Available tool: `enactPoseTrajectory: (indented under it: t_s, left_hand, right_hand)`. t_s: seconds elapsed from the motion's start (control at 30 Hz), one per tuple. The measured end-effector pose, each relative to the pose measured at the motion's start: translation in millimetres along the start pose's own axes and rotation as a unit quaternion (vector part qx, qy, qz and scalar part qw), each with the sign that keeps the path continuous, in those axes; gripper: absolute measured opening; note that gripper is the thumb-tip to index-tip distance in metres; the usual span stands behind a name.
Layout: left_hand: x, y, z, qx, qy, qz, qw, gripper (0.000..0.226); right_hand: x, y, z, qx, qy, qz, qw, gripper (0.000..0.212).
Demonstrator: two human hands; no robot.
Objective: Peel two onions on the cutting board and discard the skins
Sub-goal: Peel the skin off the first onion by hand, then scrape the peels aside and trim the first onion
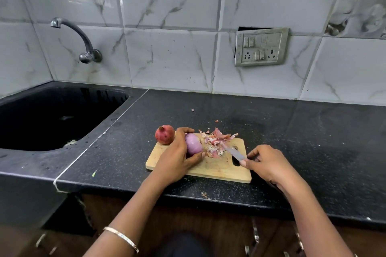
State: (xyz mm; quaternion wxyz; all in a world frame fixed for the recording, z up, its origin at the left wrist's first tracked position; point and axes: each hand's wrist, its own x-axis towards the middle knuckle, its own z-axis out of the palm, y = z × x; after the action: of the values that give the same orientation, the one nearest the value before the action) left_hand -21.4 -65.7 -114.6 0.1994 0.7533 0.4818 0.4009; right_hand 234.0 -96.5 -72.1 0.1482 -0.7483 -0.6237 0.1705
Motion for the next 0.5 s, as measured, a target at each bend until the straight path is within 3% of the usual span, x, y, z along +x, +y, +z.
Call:
enactPoseTrajectory:
  t_s: [0.1,0.3,0.43,0.5]
  left_hand:
    - [-0.4,-0.8,1.5,0.023,0.003,-0.009,1.0,0.066]
    - [0.1,-1.6,0.7,0.022,0.004,-0.004,1.0,0.073]
    - [-2.2,-6.4,-4.8,-0.04,0.075,-0.016,0.996,0.075]
    - [-3.9,-9.9,-6.6,-0.07,0.08,-0.02,0.994,0.074]
  right_hand:
    - [-7.6,1.5,-2.1,0.021,0.046,0.011,0.999,0.016]
    - [-28.4,-22.9,-5.9,0.227,0.14,-0.069,0.961,0.016]
    - [-29.6,-50.8,6.3,0.176,0.085,-0.129,0.972,0.011]
    - [-29.5,-59.9,16.4,0.105,0.059,-0.148,0.982,0.02]
